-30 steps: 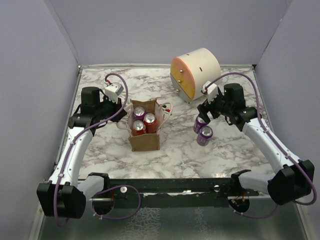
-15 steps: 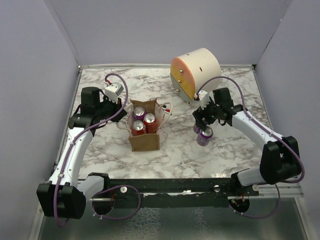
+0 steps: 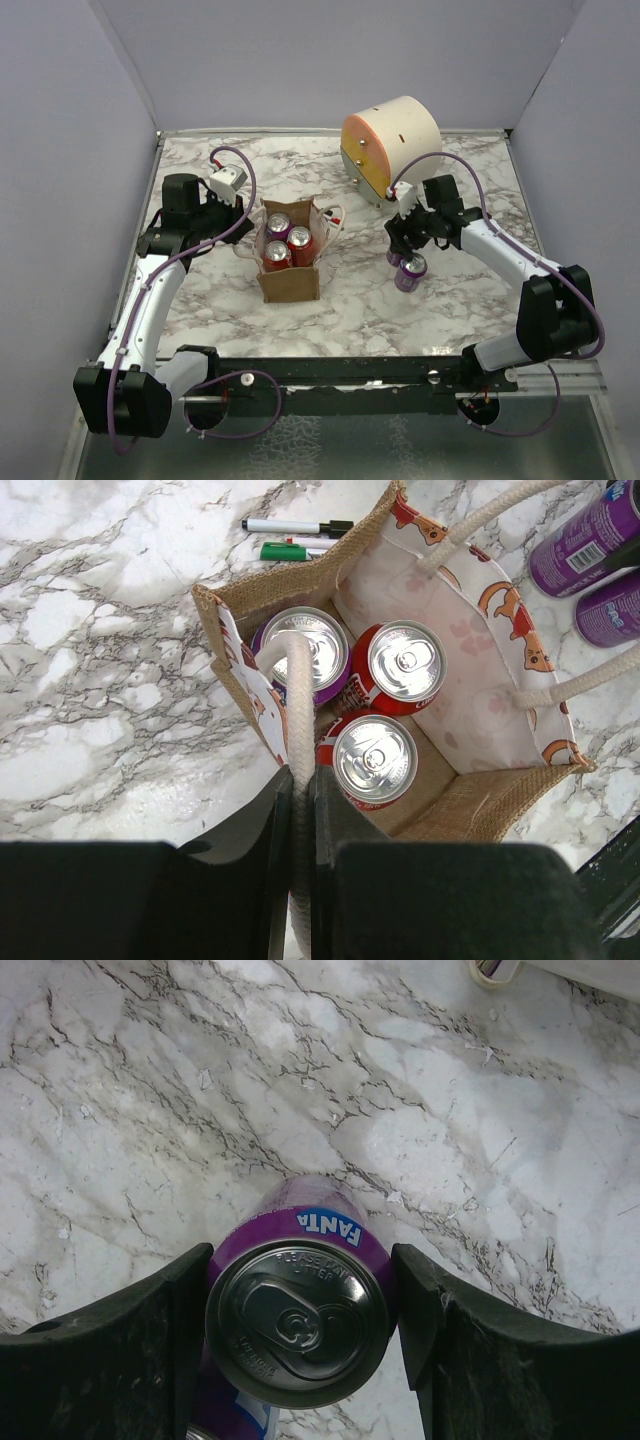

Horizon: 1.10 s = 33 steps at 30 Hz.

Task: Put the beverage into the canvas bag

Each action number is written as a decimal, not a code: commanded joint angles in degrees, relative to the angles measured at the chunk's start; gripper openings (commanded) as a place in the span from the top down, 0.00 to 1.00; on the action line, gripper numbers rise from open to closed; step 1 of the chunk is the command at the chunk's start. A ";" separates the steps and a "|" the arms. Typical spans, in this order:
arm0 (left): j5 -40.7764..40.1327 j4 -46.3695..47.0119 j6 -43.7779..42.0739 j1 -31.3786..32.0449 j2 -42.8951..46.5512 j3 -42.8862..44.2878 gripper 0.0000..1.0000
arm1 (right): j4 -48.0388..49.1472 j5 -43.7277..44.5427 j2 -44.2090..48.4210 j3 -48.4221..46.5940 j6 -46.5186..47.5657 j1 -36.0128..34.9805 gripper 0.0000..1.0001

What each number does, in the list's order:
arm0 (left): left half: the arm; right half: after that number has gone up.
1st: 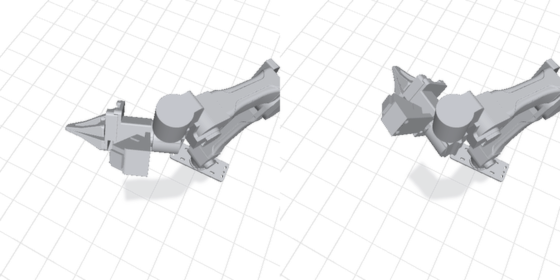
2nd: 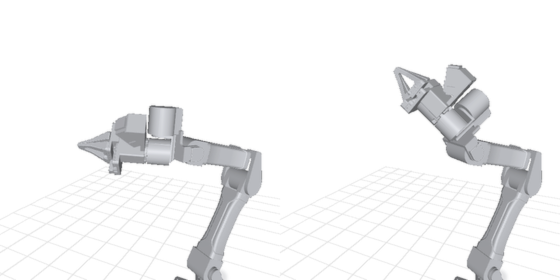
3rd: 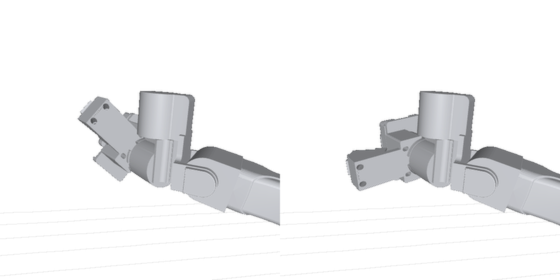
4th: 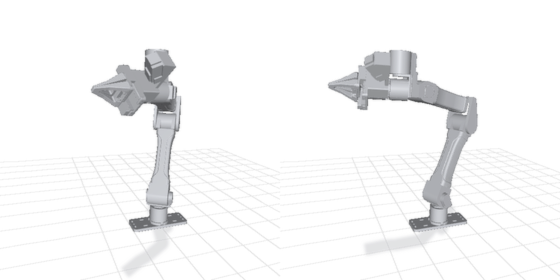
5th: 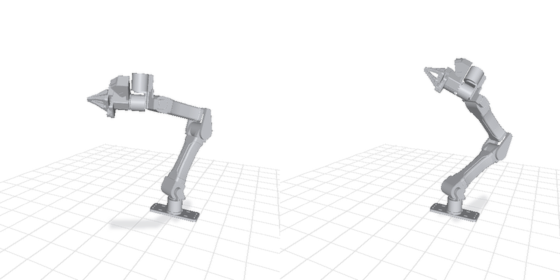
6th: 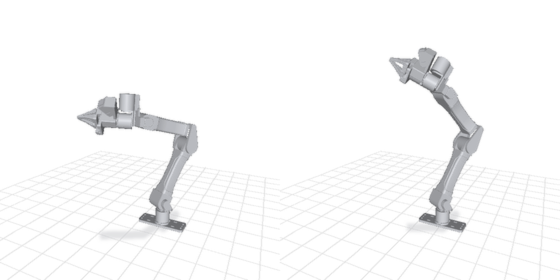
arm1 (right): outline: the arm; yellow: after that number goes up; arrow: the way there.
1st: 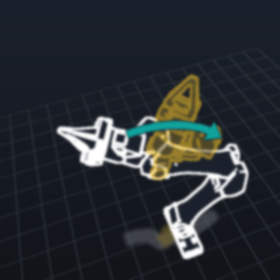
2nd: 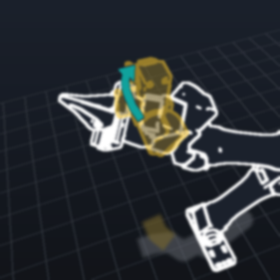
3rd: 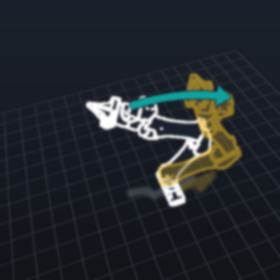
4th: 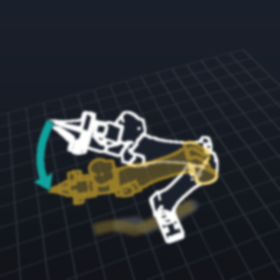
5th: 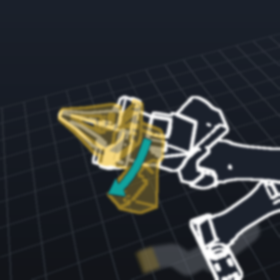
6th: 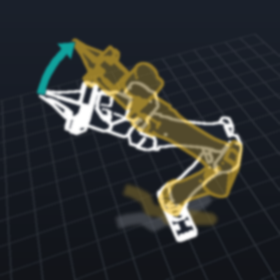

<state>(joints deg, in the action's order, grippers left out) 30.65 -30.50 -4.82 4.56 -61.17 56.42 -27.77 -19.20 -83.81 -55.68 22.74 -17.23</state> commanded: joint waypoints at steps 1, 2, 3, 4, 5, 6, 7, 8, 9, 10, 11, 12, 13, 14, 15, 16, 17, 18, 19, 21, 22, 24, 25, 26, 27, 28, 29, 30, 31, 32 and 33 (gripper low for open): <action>2.23 0.51 -0.34 -0.25 1.18 -0.33 1.00 | -0.14 -1.74 0.28 -4.31 0.46 0.02 0.60; 2.22 0.49 -0.39 -0.25 1.22 -0.34 1.00 | -0.34 -2.25 0.46 -5.09 0.66 0.01 0.63; 2.17 0.45 -0.42 -0.25 1.31 -0.33 1.00 | -0.50 -2.65 0.72 -5.78 0.68 0.01 0.67; 2.16 0.40 -0.46 -0.25 1.39 -0.27 1.00 | -0.72 -3.05 0.90 -6.52 0.85 0.01 0.70; 2.07 0.42 -0.48 -0.25 1.47 -0.27 1.00 | -0.93 -3.30 1.23 -7.44 0.84 0.01 0.74; 2.00 0.40 -0.52 -0.25 1.49 -0.20 1.00 | -1.09 -3.38 1.53 -8.34 0.95 0.01 0.77; 1.96 0.44 -0.54 -0.25 1.55 -0.24 0.99 | -1.37 -3.34 1.85 -9.36 1.01 0.01 0.78; 1.95 0.40 -0.55 -0.25 1.53 -0.13 0.97 | -1.49 -3.26 2.26 -10.46 1.13 0.01 0.80; 1.95 0.44 -0.52 -0.25 1.53 -0.10 0.96 | -1.65 -3.14 2.76 -11.63 1.19 0.01 0.82; 1.95 0.44 -0.61 -0.25 1.55 -0.10 0.95 | -1.87 -3.06 3.17 -13.01 1.18 0.01 0.84; 2.06 0.40 -0.68 -0.25 1.56 -0.04 0.92 | -2.04 -3.11 3.55 -14.34 1.17 0.01 0.86; 2.33 0.43 -1.04 -0.25 1.56 0.06 0.89 | -2.21 -3.35 3.97 -15.96 1.18 0.01 0.88; 2.69 0.43 -1.33 -0.25 1.58 0.16 0.86 | -2.46 -3.65 4.27 -17.43 1.15 0.01 0.90; 3.02 0.31 -1.60 -0.25 1.58 0.41 0.82 | -2.63 -4.20 4.53 -19.17 0.92 0.01 0.92; 3.27 0.27 -1.78 -0.25 1.58 0.61 0.78 | -2.71 -4.71 4.72 -20.82 0.61 -0.07 0.95; 3.27 0.10 -1.93 -0.29 1.65 0.88 0.73 | -2.85 -5.18 4.90 -22.43 0.39 -0.20 0.96; 3.27 -0.09 -2.08 -0.26 1.64 1.23 0.68 | -2.96 -5.54 5.07 -24.09 0.13 -0.59 0.98; 3.16 -0.21 -2.30 -0.25 1.63 1.56 0.64 | -2.94 -6.04 5.27 -25.61 -0.09 -0.99 0.99; 2.92 -0.44 -2.41 -0.25 1.62 2.01 0.60 | -2.79 -6.44 5.50 -26.97 -0.33 -1.49 0.99; 2.17 -0.83 -2.76 -0.23 1.69 2.89 0.52 | -2.35 -7.17 5.94 -29.69 -0.95 -2.75 0.99; 1.89 -1.07 -2.97 -0.25 1.77 3.40 0.49 | -2.23 -7.61 5.92 -31.11 -1.29 -3.47 0.99; 1.49 -1.54 -3.61 -0.25 1.99 4.46 0.44 | -2.46 -8.55 5.58 -33.76 -1.93 -5.00 0.99; 1.25 -1.71 -3.86 -0.23 2.11 4.91 0.42 | -2.70 -9.29 5.26 -35.05 -2.07 -5.86 0.99; 0.95 -1.78 -4.05 -0.25 2.43 5.25 0.41 | -3.05 -10.15 4.84 -36.28 -2.23 -6.69 0.99; 0.78 -1.89 -4.39 -0.21 2.61 5.60 0.39 | -3.41 -11.01 4.42 -37.43 -2.33 -7.69 0.99; 0.66 -2.02 -4.70 -0.25 2.83 5.96 0.38 | -3.76 -11.82 3.95 -38.55 -2.37 -8.59 0.99; 0.57 -2.19 -4.95 -0.25 3.01 6.21 0.37 | -4.04 -12.83 3.46 -39.82 -2.35 -9.69 0.99; 0.43 -2.30 -5.04 -0.29 3.21 6.57 0.36 | -4.52 -13.83 2.84 -40.86 -2.35 -10.77 0.99; 0.32 -2.47 -5.03 -0.33 3.38 6.76 0.35 | -4.94 -14.83 2.10 -41.86 -2.35 -11.80 0.99; 0.15 -2.55 -5.13 -0.34 3.52 6.80 0.35 | -5.53 -15.90 1.30 -42.89 -2.40 -12.94 0.99; -0.03 -2.61 -5.10 -0.40 3.69 6.83 0.35 | -6.08 -17.01 0.49 -43.85 -2.37 -13.89 0.99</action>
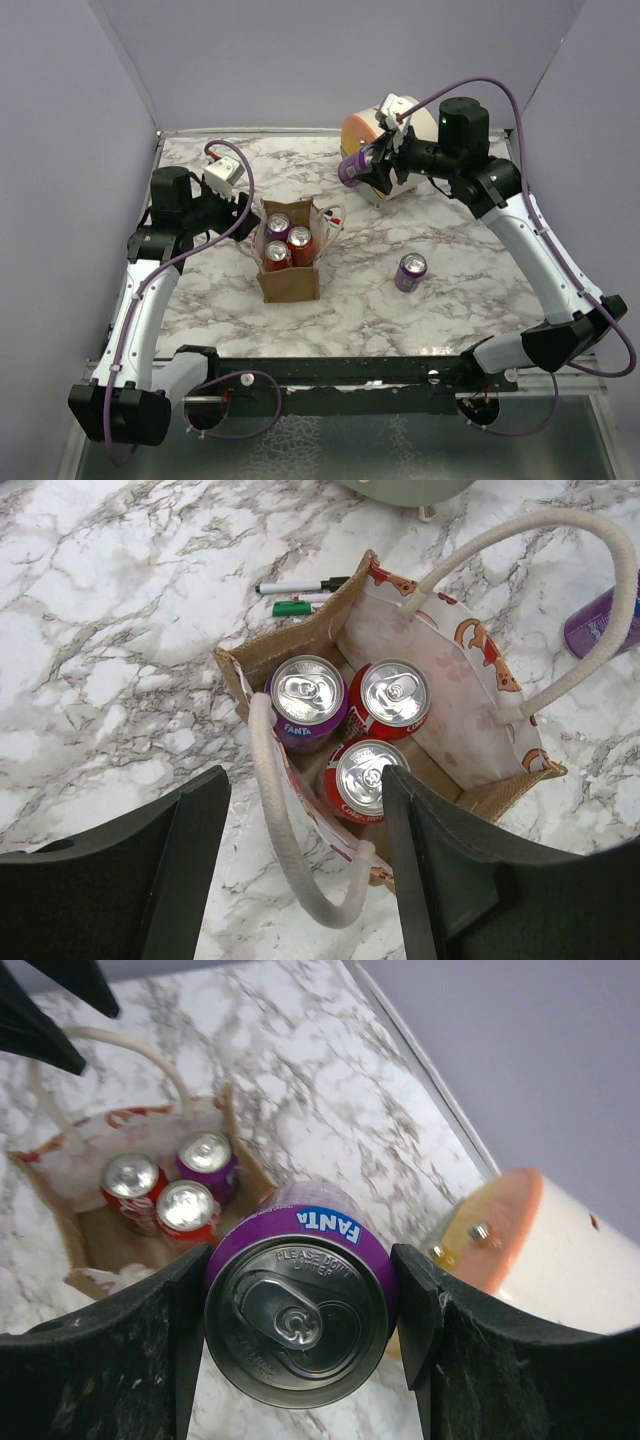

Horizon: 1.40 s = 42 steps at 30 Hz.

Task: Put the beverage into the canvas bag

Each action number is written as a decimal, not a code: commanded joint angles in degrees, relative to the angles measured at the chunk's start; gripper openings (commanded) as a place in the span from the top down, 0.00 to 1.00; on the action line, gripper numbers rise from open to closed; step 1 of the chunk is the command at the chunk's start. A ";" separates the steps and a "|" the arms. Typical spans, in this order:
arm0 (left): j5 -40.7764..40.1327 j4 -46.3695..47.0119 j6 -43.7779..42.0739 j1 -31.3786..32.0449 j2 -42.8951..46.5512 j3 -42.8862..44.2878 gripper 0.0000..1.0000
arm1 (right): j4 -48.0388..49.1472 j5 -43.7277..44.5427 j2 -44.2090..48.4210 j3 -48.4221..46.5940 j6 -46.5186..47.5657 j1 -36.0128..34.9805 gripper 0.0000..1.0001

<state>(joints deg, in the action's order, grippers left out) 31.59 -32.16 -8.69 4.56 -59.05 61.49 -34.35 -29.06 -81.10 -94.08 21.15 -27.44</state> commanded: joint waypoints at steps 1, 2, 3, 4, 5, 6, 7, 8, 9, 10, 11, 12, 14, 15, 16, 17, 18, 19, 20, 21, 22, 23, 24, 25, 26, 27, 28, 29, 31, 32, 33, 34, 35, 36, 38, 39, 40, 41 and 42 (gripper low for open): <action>-1.16 -1.04 -1.19 -0.47 1.68 1.66 0.35 | 0.09 -8.17 -3.05 -6.17 -0.80 -4.76 0.99; -1.40 -1.01 -1.12 -0.55 1.88 1.35 0.35 | -0.19 -9.06 -3.99 -6.80 -0.84 -5.81 0.99; -1.67 -0.97 -0.95 -0.64 2.08 1.04 0.35 | -0.46 -9.84 -4.75 -7.26 -0.84 -6.54 0.99; -1.77 -0.82 -0.72 -0.73 2.28 0.67 0.36 | -0.70 -10.61 -5.63 -7.66 -0.99 -7.44 0.99; -2.07 -0.72 -0.61 -0.77 2.42 0.26 0.37 | -1.00 -11.18 -6.44 -8.01 -1.06 -8.16 0.99; -2.20 -0.57 -0.33 -0.84 2.63 -0.17 0.38 | -1.18 -11.53 -7.26 -8.28 -1.10 -8.90 0.99; -2.38 -0.44 -0.24 -0.86 2.75 -0.57 0.39 | -1.43 -11.78 -7.96 -8.53 -1.11 -9.63 0.99; -2.46 -0.35 -0.14 -0.93 2.79 -0.90 0.41 | -1.69 -11.88 -8.90 -8.64 -1.01 -10.44 0.99; -2.55 -0.31 0.02 -0.95 2.87 -1.19 0.43 | -1.93 -11.75 -9.44 -8.67 -0.71 -11.38 0.99; -2.54 -0.21 0.18 -0.96 2.85 -1.46 0.44 | -2.21 -11.40 -9.98 -8.66 -0.41 -12.38 0.99; -2.54 -0.07 0.29 -0.95 2.84 -1.65 0.46 | -2.42 -10.78 -10.41 -8.47 -0.02 -13.80 0.99; -2.57 -0.01 0.38 -0.95 2.83 -1.86 0.47 | -2.61 -10.23 -10.86 -8.20 0.41 -14.86 0.99; -2.52 0.14 0.80 -0.95 2.65 -2.02 0.51 | -3.03 -8.93 -11.60 -7.62 1.31 -16.59 0.99; -2.46 0.17 0.95 -1.04 2.64 -2.12 0.52 | -3.27 -8.23 -12.03 -7.20 1.72 -17.38 0.99; -2.40 0.17 0.99 -1.04 2.56 -2.24 0.54 | -3.41 -7.47 -12.37 -6.84 2.23 -17.91 0.99; -2.30 0.21 1.03 -1.04 2.54 -2.32 0.56 | -3.44 -6.82 -12.70 -6.26 2.53 -18.39 0.99; -2.20 0.32 1.07 -1.04 2.48 -2.46 0.57 | -3.38 -6.39 -13.00 -5.83 2.72 -18.75 0.99; -1.99 0.43 1.09 -1.04 2.53 -2.57 0.59 | -3.44 -6.17 -13.42 -5.58 2.89 -19.05 0.99; -1.65 0.57 1.01 -1.04 2.48 -2.71 0.60 | -3.52 -5.86 -13.82 -5.36 3.06 -19.32 0.99; -1.36 0.65 1.03 -1.04 2.53 -2.77 0.62 | -3.61 -5.46 -14.25 -5.21 3.12 -19.58 0.99; -1.05 0.68 0.97 -1.04 2.47 -2.86 0.64 | -3.74 -4.99 -14.64 -5.13 3.20 -19.84 0.99; -0.89 0.73 0.88 -1.09 2.52 -2.94 0.65 | -3.81 -4.53 -15.07 -5.07 3.39 -20.07 0.99; -0.80 0.77 0.89 -1.12 2.51 -2.95 0.67 | -4.06 -4.24 -15.48 -5.14 3.56 -20.29 0.99; -0.73 0.66 0.86 -1.13 2.55 -2.98 0.68 | -4.20 -3.99 -15.89 -5.14 3.66 -20.55 0.99; -0.74 0.64 0.95 -1.13 2.59 -3.03 0.69 | -4.37 -3.85 -16.19 -5.22 3.76 -20.74 0.99; -0.72 0.67 0.94 -1.17 2.61 -3.03 0.70 | -4.48 -3.67 -16.61 -5.23 3.85 -20.95 0.99; -0.74 0.67 0.94 -1.21 2.57 -3.03 0.71 | -4.55 -3.52 -16.84 -5.19 3.90 -21.16 0.99; -0.70 0.68 1.04 -1.22 2.60 -2.98 0.73 | -4.57 -3.42 -17.15 -5.23 3.99 -21.35 0.99; -0.31 0.62 0.95 -1.22 2.61 -3.00 0.74 | -4.59 -3.04 -17.79 -5.15 4.09 -21.59 0.99; 0.00 0.66 1.01 -1.22 2.50 -2.99 0.75 | -4.65 -2.96 -18.01 -5.15 4.16 -21.68 0.99; 0.26 0.67 1.00 -1.28 2.47 -3.03 0.76 | -4.78 -2.79 -18.34 -5.19 4.15 -21.81 0.99; 0.38 0.65 1.07 -1.30 2.51 -2.98 0.77 | -5.03 -2.69 -18.70 -5.23 4.19 -21.92 0.99; 0.40 0.64 0.95 -1.28 2.49 -3.02 0.79 | -5.43 -2.79 -18.97 -5.31 4.31 -22.02 0.99; 0.35 0.64 0.95 -1.30 2.51 -3.08 0.80 | -5.81 -3.04 -19.16 -5.32 4.34 -22.10 0.99; 0.31 0.68 1.03 -1.31 2.46 -3.20 0.83 | -6.68 -4.03 -19.33 -5.10 4.66 -22.25 0.99; 0.31 0.74 0.92 -1.31 2.52 -3.20 0.84 | -7.08 -4.45 -19.32 -5.02 4.91 -22.34 0.99; 0.31 0.79 0.94 -1.31 2.48 -3.30 0.85 | -7.47 -4.65 -19.24 -4.85 4.98 -22.43 0.99; 0.35 0.79 0.92 -1.31 2.48 -3.29 0.86 | -7.78 -4.66 -19.29 -4.74 5.03 -22.47 0.99; 0.44 0.79 0.88 -1.31 2.45 -3.32 0.88 | -8.34 -4.67 -19.35 -4.71 5.12 -22.56 0.99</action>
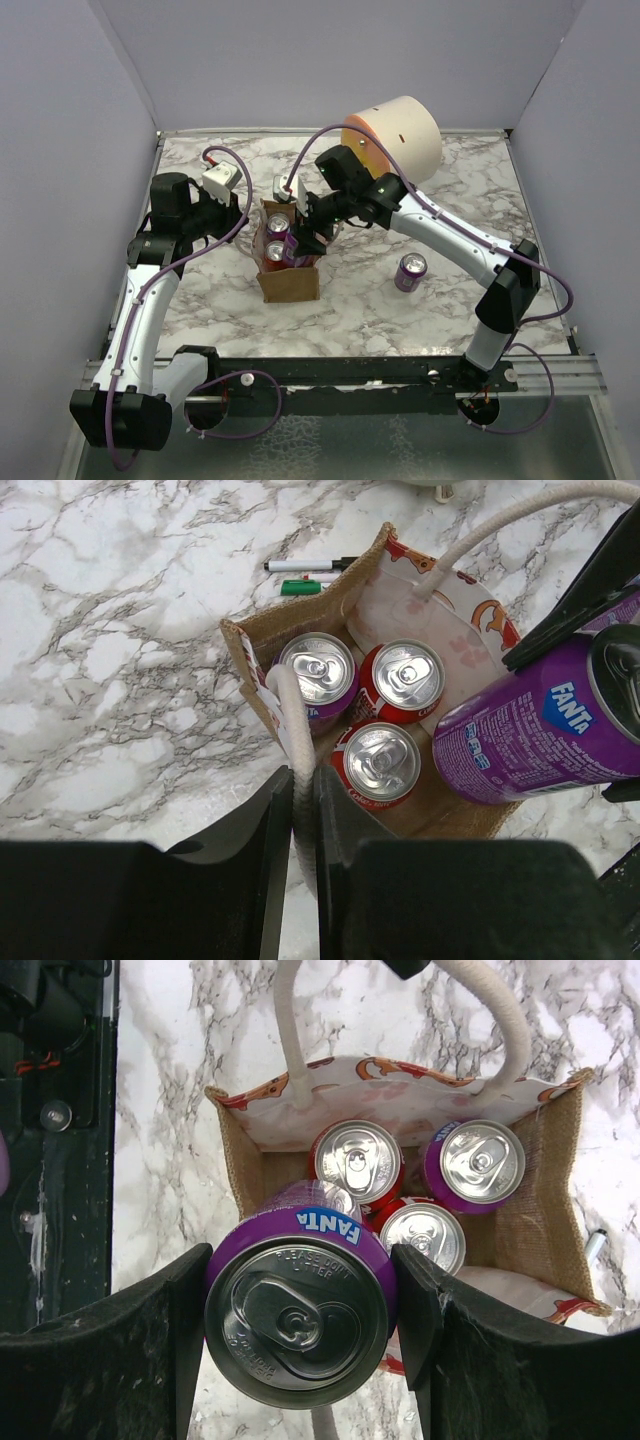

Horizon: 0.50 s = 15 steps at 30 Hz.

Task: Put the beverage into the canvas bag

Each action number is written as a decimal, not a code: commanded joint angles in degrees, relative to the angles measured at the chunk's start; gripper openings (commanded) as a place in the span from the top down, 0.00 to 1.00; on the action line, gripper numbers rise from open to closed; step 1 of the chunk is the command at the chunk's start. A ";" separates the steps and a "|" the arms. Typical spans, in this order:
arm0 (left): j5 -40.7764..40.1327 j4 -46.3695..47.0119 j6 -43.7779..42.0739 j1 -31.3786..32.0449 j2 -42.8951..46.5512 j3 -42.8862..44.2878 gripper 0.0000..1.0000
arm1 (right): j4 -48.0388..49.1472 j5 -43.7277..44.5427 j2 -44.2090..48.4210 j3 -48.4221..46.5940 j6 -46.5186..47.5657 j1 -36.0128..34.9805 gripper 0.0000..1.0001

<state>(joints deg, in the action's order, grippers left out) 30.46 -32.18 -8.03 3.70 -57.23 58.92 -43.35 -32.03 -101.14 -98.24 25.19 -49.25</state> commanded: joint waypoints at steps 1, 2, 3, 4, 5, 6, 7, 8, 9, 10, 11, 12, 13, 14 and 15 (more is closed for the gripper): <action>1.70 0.81 0.32 -0.45 0.59 -0.75 0.89 | 0.03 -1.87 0.54 -0.59 1.24 -0.75 0.99; 1.75 0.81 0.22 -0.39 0.55 -0.77 0.91 | -0.65 -2.22 0.63 -0.61 1.45 -0.83 0.99; 1.86 0.88 0.21 -0.40 0.48 -0.85 0.92 | -1.25 -2.70 0.66 -0.57 1.64 -0.84 0.99; 1.76 0.84 0.17 -0.45 0.53 -0.86 0.94 | -1.74 -3.28 0.90 -0.38 1.79 -0.83 0.99; 1.72 0.86 0.06 -0.45 0.62 -0.95 0.96 | -2.00 -3.77 1.19 -0.07 1.89 -0.84 0.99; 1.73 0.93 0.09 -0.45 0.61 -1.06 0.97 | -2.13 -4.27 1.55 0.51 1.98 -0.82 0.99; 1.71 0.90 0.06 -0.45 0.63 -1.15 0.99 | -2.14 -4.75 1.73 0.91 2.05 -0.84 0.99; 1.73 1.01 0.14 -0.45 0.60 -1.12 1.00 | -2.36 -5.16 1.91 1.28 2.21 -0.84 0.99; 1.71 1.05 0.12 -0.43 0.63 -1.10 1.00 | -2.68 -5.58 1.99 1.57 2.39 -0.84 0.99; 1.71 0.99 0.12 -0.45 0.59 -1.09 1.00 | -3.04 -6.04 1.83 1.77 2.45 -0.91 0.99; 1.81 0.98 0.22 -0.45 0.52 -1.08 1.00 | -3.46 -6.36 1.64 1.98 2.53 -0.93 0.99; 1.90 1.06 0.22 -0.45 0.46 -1.08 1.00 | -3.61 -6.65 1.53 2.20 2.59 -1.01 0.99; 2.04 1.07 0.17 -0.45 0.49 -1.15 1.00 | -3.78 -6.72 1.34 2.37 2.63 -1.14 0.99; 2.14 1.15 0.18 -0.45 0.54 -1.27 1.00 | -3.90 -6.73 1.15 2.54 2.70 -1.31 0.99; 2.25 1.29 0.17 -0.45 0.47 -1.37 1.00 | -3.85 -6.73 1.03 2.69 2.75 -1.43 0.99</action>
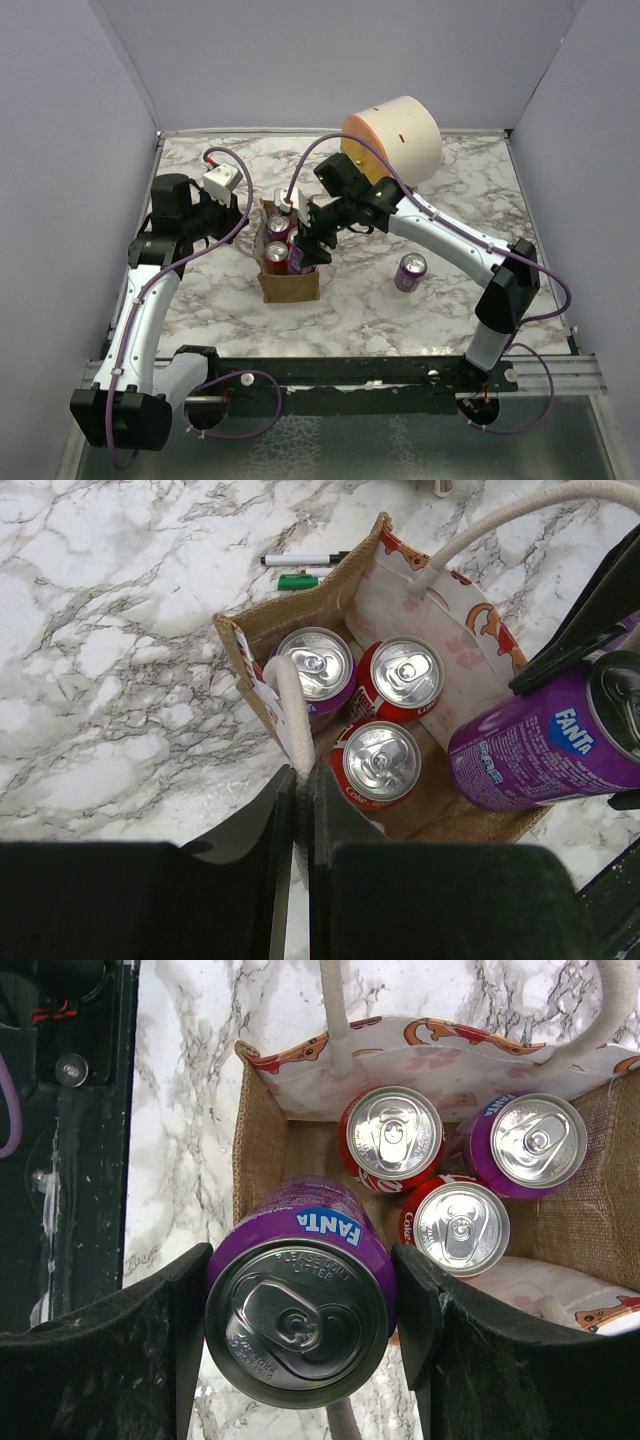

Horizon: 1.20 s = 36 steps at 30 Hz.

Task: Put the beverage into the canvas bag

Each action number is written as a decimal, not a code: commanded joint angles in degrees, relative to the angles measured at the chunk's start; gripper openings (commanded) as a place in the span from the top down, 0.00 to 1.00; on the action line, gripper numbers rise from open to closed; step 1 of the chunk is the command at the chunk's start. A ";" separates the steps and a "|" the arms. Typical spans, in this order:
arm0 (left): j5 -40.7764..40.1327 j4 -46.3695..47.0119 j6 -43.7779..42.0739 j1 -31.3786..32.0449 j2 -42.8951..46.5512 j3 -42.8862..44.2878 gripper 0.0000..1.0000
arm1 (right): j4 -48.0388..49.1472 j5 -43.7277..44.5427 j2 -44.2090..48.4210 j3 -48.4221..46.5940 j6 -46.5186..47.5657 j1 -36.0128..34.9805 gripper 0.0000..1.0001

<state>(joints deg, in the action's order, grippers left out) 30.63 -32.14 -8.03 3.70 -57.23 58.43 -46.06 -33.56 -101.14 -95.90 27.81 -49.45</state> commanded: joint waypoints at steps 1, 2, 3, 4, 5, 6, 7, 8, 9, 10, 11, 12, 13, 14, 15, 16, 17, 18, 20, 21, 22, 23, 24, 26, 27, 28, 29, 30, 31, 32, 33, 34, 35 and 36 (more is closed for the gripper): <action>2.21 1.33 0.13 -0.45 0.48 -1.01 1.00 | -1.21 -5.22 0.86 0.45 0.06 -1.38 0.99; 2.16 1.30 0.06 -0.45 0.53 -1.04 1.00 | -1.12 -5.27 0.74 0.45 0.07 -1.50 0.99; 2.15 1.32 0.10 -0.45 0.60 -1.09 1.00 | -0.98 -5.10 0.56 0.45 -0.14 -1.66 0.99; 2.19 1.31 0.13 -0.45 0.58 -1.12 1.00 | -0.86 -4.96 0.35 0.40 -0.33 -1.82 0.99; 2.30 1.30 0.20 -0.45 0.62 -1.06 1.00 | -1.06 -4.93 0.05 0.18 -0.26 -1.99 0.99; 2.40 1.25 0.27 -0.45 0.66 -1.03 1.00 | -1.41 -5.14 -0.42 -0.13 0.15 -2.17 0.99; 2.47 1.23 0.30 -0.45 0.71 -0.95 1.00 | -1.97 -5.18 -0.71 -0.53 0.59 -2.34 0.99; 2.50 1.21 0.32 -0.44 0.66 -0.95 1.00 | -2.63 -5.39 -0.94 -0.86 1.23 -2.46 0.99; 2.51 1.20 0.33 -0.43 0.70 -1.02 1.00 | -3.22 -5.74 -1.06 -1.11 1.72 -2.49 0.99; 2.50 1.20 0.36 -0.45 0.79 -1.04 1.00 | -3.44 -5.86 -1.09 -1.33 2.06 -2.49 0.99; 2.54 1.21 0.30 -0.45 0.78 -1.11 1.00 | -3.73 -5.97 -1.15 -1.50 2.45 -2.56 0.99; 2.53 1.28 0.31 -0.44 0.75 -1.19 1.00 | -4.15 -6.19 -1.29 -1.79 2.81 -2.64 0.99; 2.51 1.43 0.31 -0.45 0.84 -1.21 1.00 | -4.84 -6.64 -1.53 -2.12 3.30 -2.79 0.99; 2.55 1.39 0.30 -0.43 0.89 -1.28 1.00 | -5.50 -6.99 -1.93 -2.49 3.88 -3.00 0.99; 2.51 1.38 0.35 -0.45 0.85 -1.26 1.00 | -5.82 -7.04 -2.29 -2.70 4.11 -3.20 0.99; 2.50 1.42 0.30 -0.45 0.94 -1.28 1.00 | -5.87 -6.86 -2.59 -2.71 4.17 -3.58 0.99; 2.50 1.38 0.24 -0.45 1.04 -1.28 1.00 | -5.65 -6.53 -2.93 -2.69 4.13 -3.88 0.99; 2.50 1.38 0.30 -0.45 1.00 -1.35 1.00 | -5.25 -6.06 -3.21 -2.64 3.98 -4.24 0.99; 2.50 1.34 0.33 -0.45 1.09 -1.47 1.00 | -4.17 -5.38 -3.78 -2.39 3.39 -4.73 0.99; 2.43 1.33 0.29 -0.45 1.11 -1.48 1.00 | -3.51 -5.05 -3.97 -2.37 3.02 -4.89 0.99; 2.38 1.26 0.31 -0.45 1.11 -1.53 1.00 | -2.87 -4.81 -4.20 -2.29 2.65 -5.01 0.99; 2.33 1.23 0.34 -0.45 1.17 -1.56 1.00 | -2.42 -4.67 -4.37 -2.28 2.34 -5.04 0.99; 2.36 1.21 0.45 -0.45 1.22 -1.57 1.00 | -1.90 -4.52 -4.57 -2.31 2.14 -5.12 0.99; 2.24 1.28 0.39 -0.44 1.26 -1.81 1.00 | -1.16 -4.37 -4.86 -2.34 1.92 -5.13 0.99; 2.14 1.38 0.39 -0.45 1.30 -1.87 1.00 | -0.94 -4.62 -5.06 -2.36 1.97 -5.19 0.99; 1.96 1.42 0.40 -0.41 1.29 -2.09 1.00 | -0.76 -4.92 -5.18 -2.36 2.19 -5.24 0.99; 1.75 1.46 0.46 -0.45 1.32 -2.12 1.00 | -0.69 -5.27 -5.27 -2.36 2.49 -5.42 0.99; 1.57 1.51 0.47 -0.45 1.31 -2.16 1.00 | -0.63 -5.55 -5.41 -2.36 3.40 -5.66 0.99; 1.46 1.55 0.62 -0.45 1.21 -2.23 1.00 | -0.67 -5.58 -5.59 -2.41 4.19 -5.92 0.98; 1.45 1.55 0.77 -0.45 1.15 -2.19 1.00 | -0.77 -5.30 -5.85 -2.68 4.95 -6.26 0.98; 1.45 1.55 0.86 -0.45 1.14 -2.19 1.00 | -1.13 -5.02 -6.11 -3.04 5.98 -6.61 0.98; 1.47 1.55 0.99 -0.45 1.13 -2.17 1.00 | -1.64 -4.90 -6.44 -3.57 7.13 -7.01 0.98; 1.46 1.61 1.04 -0.45 1.08 -2.25 1.00 | -2.11 -4.85 -6.89 -4.04 8.05 -7.38 0.97; 1.49 1.48 1.07 -0.45 0.97 -2.20 1.00 | -2.56 -4.98 -7.30 -4.60 8.94 -7.75 0.97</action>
<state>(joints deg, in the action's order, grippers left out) 31.73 -31.53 -7.64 3.70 -57.06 56.73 -47.81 -34.79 -106.78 -96.66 33.45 -54.30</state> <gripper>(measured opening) 0.097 0.658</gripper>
